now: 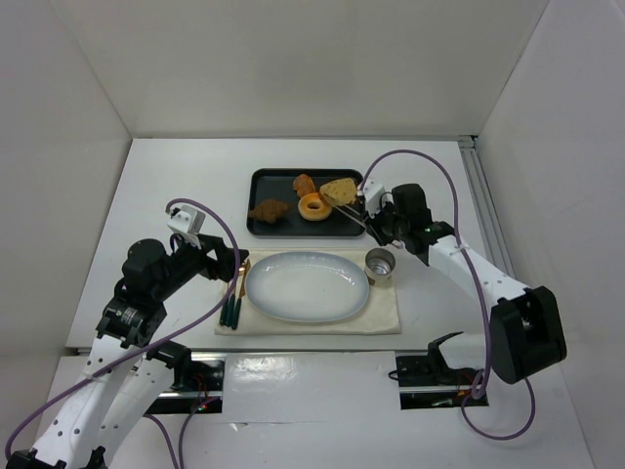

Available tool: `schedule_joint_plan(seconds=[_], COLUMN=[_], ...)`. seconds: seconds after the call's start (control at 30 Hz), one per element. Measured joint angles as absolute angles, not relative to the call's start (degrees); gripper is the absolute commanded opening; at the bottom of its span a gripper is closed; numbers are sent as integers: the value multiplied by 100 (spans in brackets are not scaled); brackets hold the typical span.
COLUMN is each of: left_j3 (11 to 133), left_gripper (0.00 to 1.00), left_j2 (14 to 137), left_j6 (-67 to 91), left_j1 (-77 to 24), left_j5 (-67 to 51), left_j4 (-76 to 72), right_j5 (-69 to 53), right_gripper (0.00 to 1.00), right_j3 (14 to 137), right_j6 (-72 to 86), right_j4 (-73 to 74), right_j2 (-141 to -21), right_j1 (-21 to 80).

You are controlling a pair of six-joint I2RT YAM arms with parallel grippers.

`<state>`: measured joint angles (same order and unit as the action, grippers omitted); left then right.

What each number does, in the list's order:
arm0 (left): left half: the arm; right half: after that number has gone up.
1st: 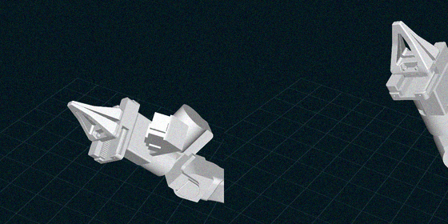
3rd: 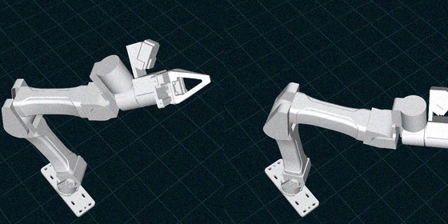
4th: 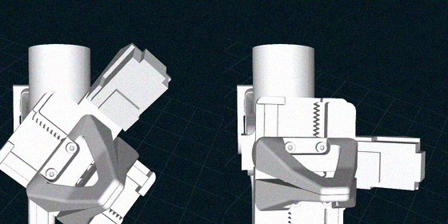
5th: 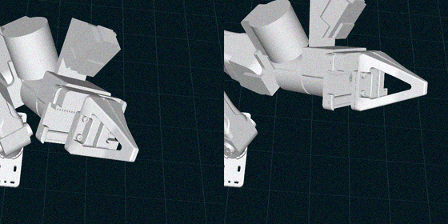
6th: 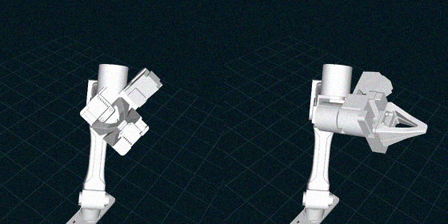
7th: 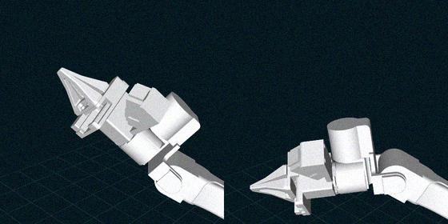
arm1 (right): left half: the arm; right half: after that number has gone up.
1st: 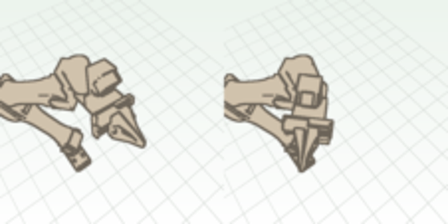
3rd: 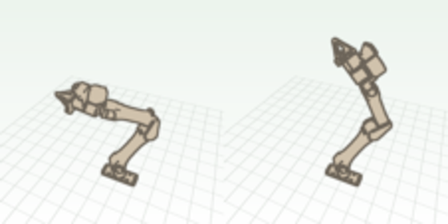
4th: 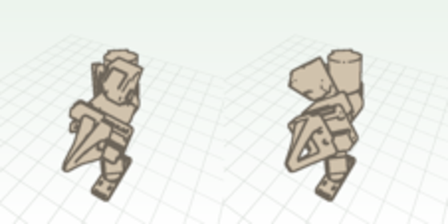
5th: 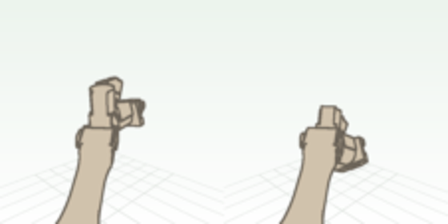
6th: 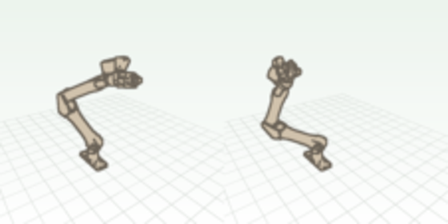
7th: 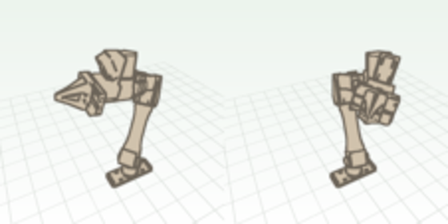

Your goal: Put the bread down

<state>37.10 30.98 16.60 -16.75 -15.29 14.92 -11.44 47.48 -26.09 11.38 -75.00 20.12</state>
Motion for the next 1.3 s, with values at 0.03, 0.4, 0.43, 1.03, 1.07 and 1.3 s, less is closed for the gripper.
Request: schedule_joint_plan(seconds=[0.03, 0.4, 0.43, 1.03, 1.07, 1.3], left_j3=[3710, 3710, 3710, 3710, 3710, 3710], left_gripper=[90, 90, 90, 90, 90, 90], left_j2=[3098, 3142, 3142, 3142, 3142, 3142], left_j6=[1662, 1660, 1660, 1660, 1660, 1660], left_j1=[-1675, -1675, -1675, -1675, -1675, -1675], left_j5=[-1529, -1525, -1525, -1494, -1485, -1479], left_j4=[1492, 1494, 1494, 1492, 1494, 1494], right_j5=[-1173, -1900, -2003, -3634, -3717, -3970], right_gripper=[0, 0, 0, 0, 0, 0], right_j3=[4779, 5013, 5024, 5144, 5153, 5155], right_j6=[-2633, -2941, -3009, -4193, -4244, -4458], right_j4=[1179, 1911, 2051, 3911, 3986, 4377], right_j2=[-7417, -6624, -6584, -5892, -5892, -5900], right_j1=[2012, 2016, 2016, 2038, 2038, 2038])
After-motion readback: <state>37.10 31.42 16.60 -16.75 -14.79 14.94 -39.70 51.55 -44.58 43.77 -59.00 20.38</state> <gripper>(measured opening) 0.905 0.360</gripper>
